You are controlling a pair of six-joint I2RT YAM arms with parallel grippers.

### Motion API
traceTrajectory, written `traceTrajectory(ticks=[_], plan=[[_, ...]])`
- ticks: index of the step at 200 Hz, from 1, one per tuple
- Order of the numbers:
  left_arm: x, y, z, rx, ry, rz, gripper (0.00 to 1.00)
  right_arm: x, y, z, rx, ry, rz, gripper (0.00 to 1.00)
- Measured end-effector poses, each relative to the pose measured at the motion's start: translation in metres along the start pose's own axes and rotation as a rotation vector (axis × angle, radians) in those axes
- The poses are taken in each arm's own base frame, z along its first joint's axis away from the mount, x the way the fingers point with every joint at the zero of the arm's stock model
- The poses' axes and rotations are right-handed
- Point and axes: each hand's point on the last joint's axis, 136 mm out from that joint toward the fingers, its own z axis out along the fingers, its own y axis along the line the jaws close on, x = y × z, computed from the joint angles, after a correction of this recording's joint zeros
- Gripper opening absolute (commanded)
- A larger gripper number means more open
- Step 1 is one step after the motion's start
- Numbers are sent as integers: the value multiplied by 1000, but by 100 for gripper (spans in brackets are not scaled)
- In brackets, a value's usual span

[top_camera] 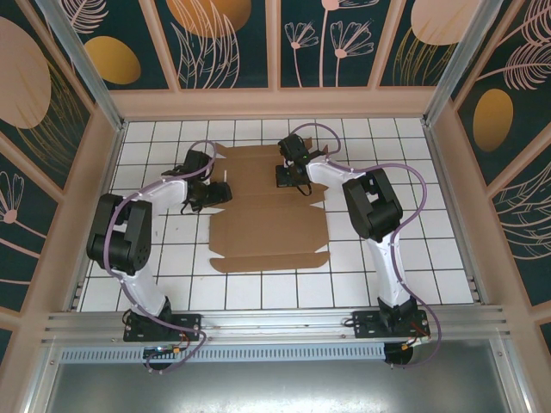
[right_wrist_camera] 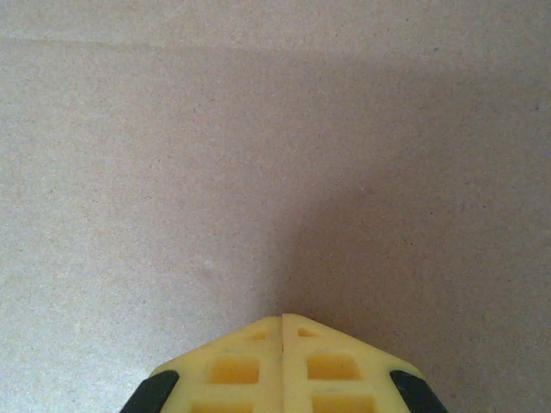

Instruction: Fold the paper box

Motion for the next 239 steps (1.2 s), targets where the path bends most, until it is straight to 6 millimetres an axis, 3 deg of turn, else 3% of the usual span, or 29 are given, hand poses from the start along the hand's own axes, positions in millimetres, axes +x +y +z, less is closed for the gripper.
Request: traceTrajectory(ticks=[167, 198, 239], plan=[[18, -62, -1, 155, 41, 57, 68, 0, 0, 0, -8, -5, 0, 0], [24, -64, 11, 138, 66, 70, 67, 0, 0, 0, -8, -5, 0, 0], [17, -66, 4, 101, 53, 100, 71, 0, 0, 0, -5, -6, 0, 0]])
